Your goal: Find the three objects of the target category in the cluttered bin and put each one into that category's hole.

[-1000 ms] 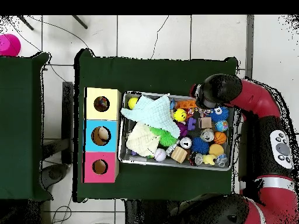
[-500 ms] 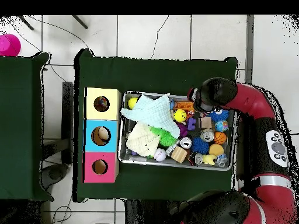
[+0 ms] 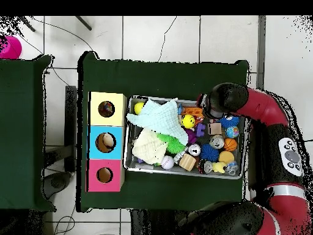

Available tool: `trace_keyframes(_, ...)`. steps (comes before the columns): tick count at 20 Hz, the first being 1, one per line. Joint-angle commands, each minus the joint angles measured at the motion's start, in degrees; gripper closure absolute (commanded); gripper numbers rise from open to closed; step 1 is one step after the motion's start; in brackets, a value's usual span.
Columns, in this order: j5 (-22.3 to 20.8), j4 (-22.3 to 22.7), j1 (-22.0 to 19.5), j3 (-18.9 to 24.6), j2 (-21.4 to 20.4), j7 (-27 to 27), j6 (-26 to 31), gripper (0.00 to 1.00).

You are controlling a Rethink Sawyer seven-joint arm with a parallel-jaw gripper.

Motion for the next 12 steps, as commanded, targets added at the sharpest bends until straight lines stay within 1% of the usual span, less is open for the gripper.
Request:
trace_keyframes(1, -2.2, 8.5, -0.6, 4.8, -1.9, -14.4, 1.6, 0.0)
trace_keyframes(3, -2.2, 9.0, -0.7, 4.8, -2.4, -14.2, 1.9, 0.0)
trace_keyframes(6, -2.3, 8.6, -0.5, 4.8, -2.3, -14.0, 2.4, 0.0)
trace_keyframes(7, -2.2, 9.5, -0.6, 4.8, -2.9, -13.9, 2.4, 0.0)
trace_keyframes(12, -2.5, 11.1, -0.8, 4.5, -4.1, -13.8, 2.9, 0.0)
